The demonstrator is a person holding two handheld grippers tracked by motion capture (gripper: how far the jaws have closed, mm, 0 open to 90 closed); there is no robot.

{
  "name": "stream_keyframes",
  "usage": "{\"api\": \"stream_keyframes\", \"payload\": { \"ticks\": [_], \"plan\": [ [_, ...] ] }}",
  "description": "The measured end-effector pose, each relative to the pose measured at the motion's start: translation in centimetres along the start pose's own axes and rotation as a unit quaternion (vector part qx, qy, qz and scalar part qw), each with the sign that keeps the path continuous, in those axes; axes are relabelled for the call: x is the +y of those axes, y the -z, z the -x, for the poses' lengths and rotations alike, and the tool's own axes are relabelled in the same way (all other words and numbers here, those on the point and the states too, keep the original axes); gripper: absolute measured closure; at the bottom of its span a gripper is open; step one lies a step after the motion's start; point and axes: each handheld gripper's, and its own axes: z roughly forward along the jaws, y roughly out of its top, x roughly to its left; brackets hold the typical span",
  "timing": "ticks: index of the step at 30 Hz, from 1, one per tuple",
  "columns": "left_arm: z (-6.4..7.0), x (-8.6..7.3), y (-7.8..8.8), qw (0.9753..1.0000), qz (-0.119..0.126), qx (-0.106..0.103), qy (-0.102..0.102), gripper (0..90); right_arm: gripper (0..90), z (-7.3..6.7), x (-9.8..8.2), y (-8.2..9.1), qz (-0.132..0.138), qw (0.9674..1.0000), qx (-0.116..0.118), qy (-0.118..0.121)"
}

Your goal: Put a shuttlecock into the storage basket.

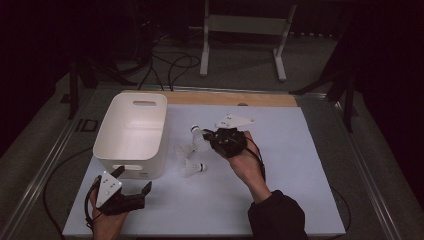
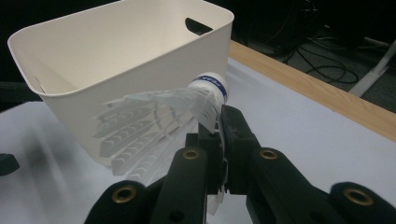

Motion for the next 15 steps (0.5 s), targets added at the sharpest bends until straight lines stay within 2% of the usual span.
{"api": "stream_keyframes", "payload": {
  "ticks": [15],
  "plan": [
    [-0.07,0.01,0.04,1.0000,0.001,0.001,0.000,0.0,87.7,-0.50,0.56,-0.54,0.002,1.0000,0.006,0.004]
  ]
}}
